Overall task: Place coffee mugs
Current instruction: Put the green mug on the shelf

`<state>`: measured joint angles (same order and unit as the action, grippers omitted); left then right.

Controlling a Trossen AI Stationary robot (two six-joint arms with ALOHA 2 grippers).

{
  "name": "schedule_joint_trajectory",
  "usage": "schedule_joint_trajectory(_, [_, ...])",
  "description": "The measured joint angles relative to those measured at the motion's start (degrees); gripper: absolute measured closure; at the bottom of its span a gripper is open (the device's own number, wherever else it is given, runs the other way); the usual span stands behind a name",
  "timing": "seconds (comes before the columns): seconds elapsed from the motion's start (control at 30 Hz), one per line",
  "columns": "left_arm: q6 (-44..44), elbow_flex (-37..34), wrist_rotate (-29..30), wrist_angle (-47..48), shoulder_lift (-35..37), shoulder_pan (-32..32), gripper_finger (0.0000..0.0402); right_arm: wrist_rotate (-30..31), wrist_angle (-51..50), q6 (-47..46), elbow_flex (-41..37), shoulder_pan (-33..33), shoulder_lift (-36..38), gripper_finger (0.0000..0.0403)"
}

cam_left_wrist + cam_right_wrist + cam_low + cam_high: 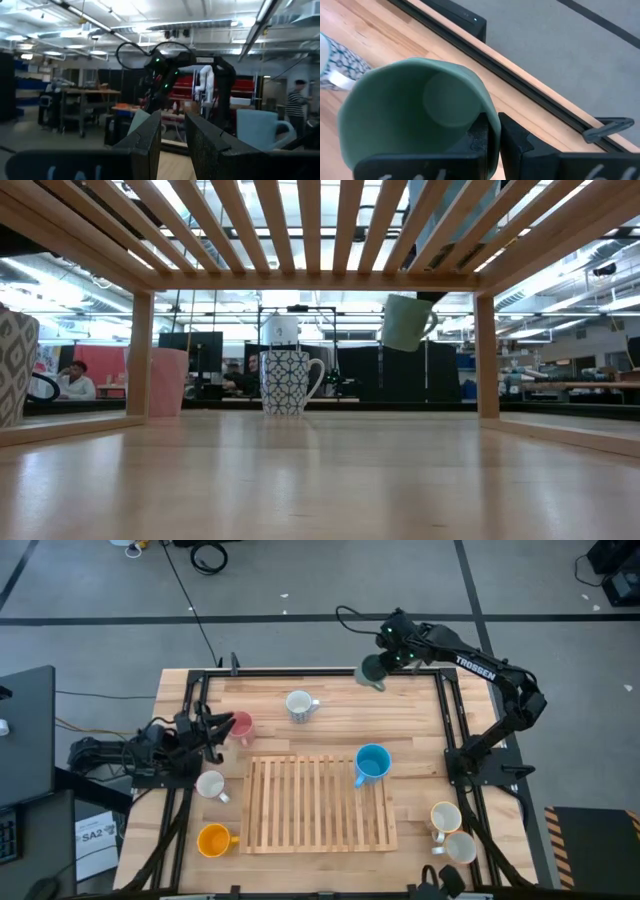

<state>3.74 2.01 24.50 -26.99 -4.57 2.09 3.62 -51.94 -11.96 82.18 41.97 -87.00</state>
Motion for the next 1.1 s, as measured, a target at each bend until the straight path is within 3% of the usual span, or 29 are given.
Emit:
schedule_joint_trajectory(0.27, [-0.10, 10.09, 6.63, -0.10, -14.82, -0.05, 0.0308, 2.95, 0.39, -2.03, 0.34, -1.16, 0.00, 0.0373])
schedule_joint_trajectory(0.47, [-0.08, 23.36, 10.94, 7.41, -29.58, -1.31, 0.0308, 4.58, 0.45, -2.47, 0.34, -1.36, 0.00, 0.0373])
schedule_joint_trajectory(0.8, [-0.17, 50.90, 8.56, 25.30, -54.46, -11.78, 0.0308, 4.48, 0.95, -3.61, 0.36, -1.56, 0.00, 0.0372])
schedule_joint_trajectory(1.1, [-0.19, 69.15, 2.80, 30.16, -72.66, -17.69, 0.0308, 4.29, 2.42, -3.64, 0.39, -3.96, 0.00, 0.0372])
